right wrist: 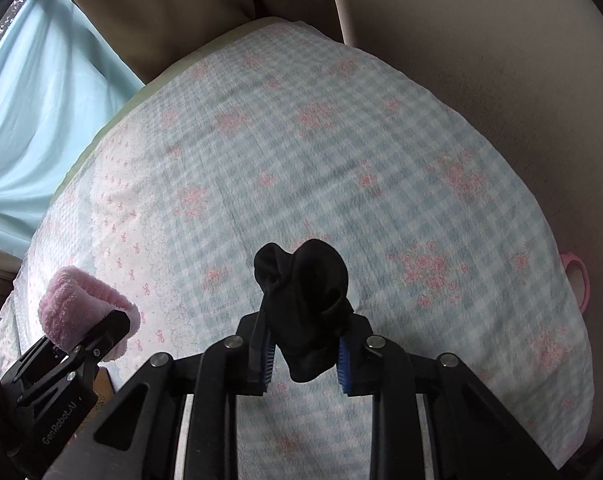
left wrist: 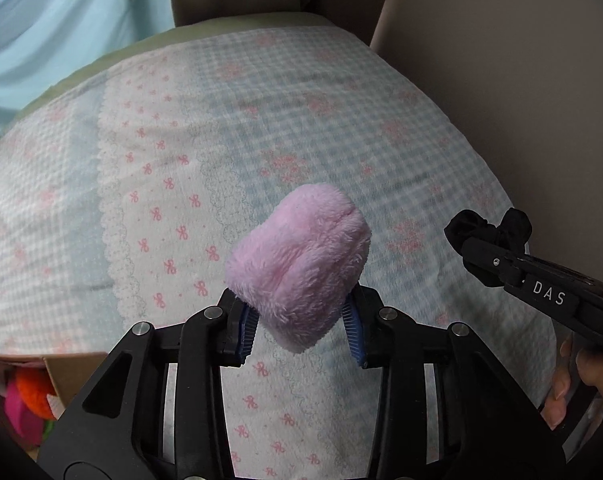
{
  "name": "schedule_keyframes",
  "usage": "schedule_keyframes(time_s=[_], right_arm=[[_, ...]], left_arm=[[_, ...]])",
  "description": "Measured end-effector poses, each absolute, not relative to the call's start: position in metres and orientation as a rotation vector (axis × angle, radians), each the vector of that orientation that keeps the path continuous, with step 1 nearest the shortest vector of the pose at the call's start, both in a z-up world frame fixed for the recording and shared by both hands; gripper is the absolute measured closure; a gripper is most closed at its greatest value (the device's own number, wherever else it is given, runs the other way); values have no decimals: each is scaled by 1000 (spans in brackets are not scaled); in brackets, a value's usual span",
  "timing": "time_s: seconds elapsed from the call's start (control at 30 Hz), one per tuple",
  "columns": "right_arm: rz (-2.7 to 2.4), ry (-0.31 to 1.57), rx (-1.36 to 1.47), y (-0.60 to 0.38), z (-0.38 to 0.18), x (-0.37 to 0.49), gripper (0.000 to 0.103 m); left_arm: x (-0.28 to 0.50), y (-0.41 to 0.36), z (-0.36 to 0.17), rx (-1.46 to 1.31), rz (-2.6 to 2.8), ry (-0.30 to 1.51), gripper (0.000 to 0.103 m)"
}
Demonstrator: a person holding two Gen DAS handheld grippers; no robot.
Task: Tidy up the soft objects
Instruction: 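Carry the pink ball and black fluffy item into the box and release both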
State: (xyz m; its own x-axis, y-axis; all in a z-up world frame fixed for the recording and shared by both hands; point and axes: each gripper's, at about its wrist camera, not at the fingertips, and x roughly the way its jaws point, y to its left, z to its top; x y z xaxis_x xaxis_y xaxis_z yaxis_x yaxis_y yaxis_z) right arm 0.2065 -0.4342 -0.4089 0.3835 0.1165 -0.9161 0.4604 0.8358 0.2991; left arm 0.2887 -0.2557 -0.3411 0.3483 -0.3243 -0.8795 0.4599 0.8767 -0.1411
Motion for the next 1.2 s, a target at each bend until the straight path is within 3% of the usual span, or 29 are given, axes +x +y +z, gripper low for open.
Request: schedule_keyframes(time_s=[0.53, 1.2], right_arm=[[-31, 1025, 448, -390, -242, 176, 81], [127, 947, 329, -196, -152, 152, 81]], left_arm=[[230, -182, -184, 68, -375, 953, 70], [196, 42, -139, -6, -318, 939, 70]])
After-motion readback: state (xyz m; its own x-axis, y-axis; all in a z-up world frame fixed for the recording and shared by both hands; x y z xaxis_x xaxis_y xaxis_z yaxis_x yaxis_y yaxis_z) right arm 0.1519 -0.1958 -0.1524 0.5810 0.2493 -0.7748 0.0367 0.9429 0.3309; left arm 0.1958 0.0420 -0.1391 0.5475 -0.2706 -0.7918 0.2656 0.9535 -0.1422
